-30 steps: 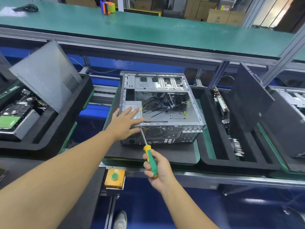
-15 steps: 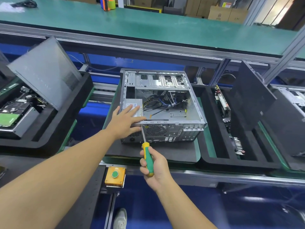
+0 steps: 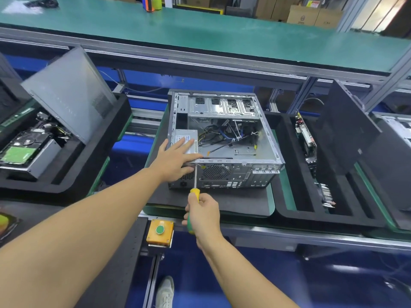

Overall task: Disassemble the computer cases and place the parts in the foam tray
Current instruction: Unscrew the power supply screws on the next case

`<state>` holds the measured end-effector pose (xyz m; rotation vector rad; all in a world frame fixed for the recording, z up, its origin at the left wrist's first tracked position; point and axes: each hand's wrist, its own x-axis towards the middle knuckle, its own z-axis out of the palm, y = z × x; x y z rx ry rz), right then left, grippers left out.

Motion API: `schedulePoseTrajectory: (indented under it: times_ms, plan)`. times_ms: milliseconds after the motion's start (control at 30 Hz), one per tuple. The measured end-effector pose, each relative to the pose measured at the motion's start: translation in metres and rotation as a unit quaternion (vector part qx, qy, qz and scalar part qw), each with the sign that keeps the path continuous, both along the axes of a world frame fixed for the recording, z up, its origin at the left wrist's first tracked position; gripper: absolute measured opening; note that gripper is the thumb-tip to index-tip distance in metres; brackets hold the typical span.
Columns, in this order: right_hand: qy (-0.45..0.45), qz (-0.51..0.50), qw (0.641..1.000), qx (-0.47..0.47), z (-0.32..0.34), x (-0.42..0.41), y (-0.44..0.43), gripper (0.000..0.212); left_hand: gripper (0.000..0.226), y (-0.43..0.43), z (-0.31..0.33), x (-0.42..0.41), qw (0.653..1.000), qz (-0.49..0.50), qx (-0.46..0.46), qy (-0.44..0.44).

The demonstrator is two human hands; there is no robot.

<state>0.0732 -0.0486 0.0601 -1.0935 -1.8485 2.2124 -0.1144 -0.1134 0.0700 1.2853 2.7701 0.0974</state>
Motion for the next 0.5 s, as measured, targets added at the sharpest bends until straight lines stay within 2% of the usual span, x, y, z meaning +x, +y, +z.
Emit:
schedulePoseTrajectory:
  times_ms: [67, 133, 200, 267, 333, 400, 500]
  plan:
    - [0.000, 0.026, 0.998, 0.052, 0.001, 0.002, 0.002, 0.018, 0.052, 0.001, 0.001, 0.000, 1.000, -0.003, -0.006, -0.003]
    - [-0.013, 0.060, 0.998, 0.028, 0.002, 0.005, 0.011, 0.016, 0.052, 0.000, 0.002, 0.000, 1.000, -0.004, -0.004, -0.005]
    - [-0.033, 0.077, 0.994, -0.070, 0.006, 0.004, 0.023, 0.020, 0.051, 0.000, 0.002, 0.000, 1.000, -0.005, -0.001, -0.005]
    - [-0.053, 0.092, 0.973, -0.206, 0.012, 0.002, 0.034, 0.031, 0.051, 0.000, 0.002, 0.000, 1.000, -0.005, 0.000, -0.008]
    - [-0.060, 0.121, 0.952, -0.274, 0.013, 0.003, 0.040, 0.041, 0.052, 0.000, 0.002, 0.000, 1.000, -0.005, 0.001, -0.009]
    - [-0.046, 0.130, 0.956, -0.258, 0.011, 0.005, 0.040, 0.034, 0.051, 0.000, 0.004, 0.001, 1.000, -0.004, -0.001, -0.007]
    - [-0.015, 0.113, 0.979, -0.170, 0.005, 0.004, 0.037, 0.013, 0.051, 0.000, 0.005, 0.002, 1.000, -0.005, -0.002, -0.009]
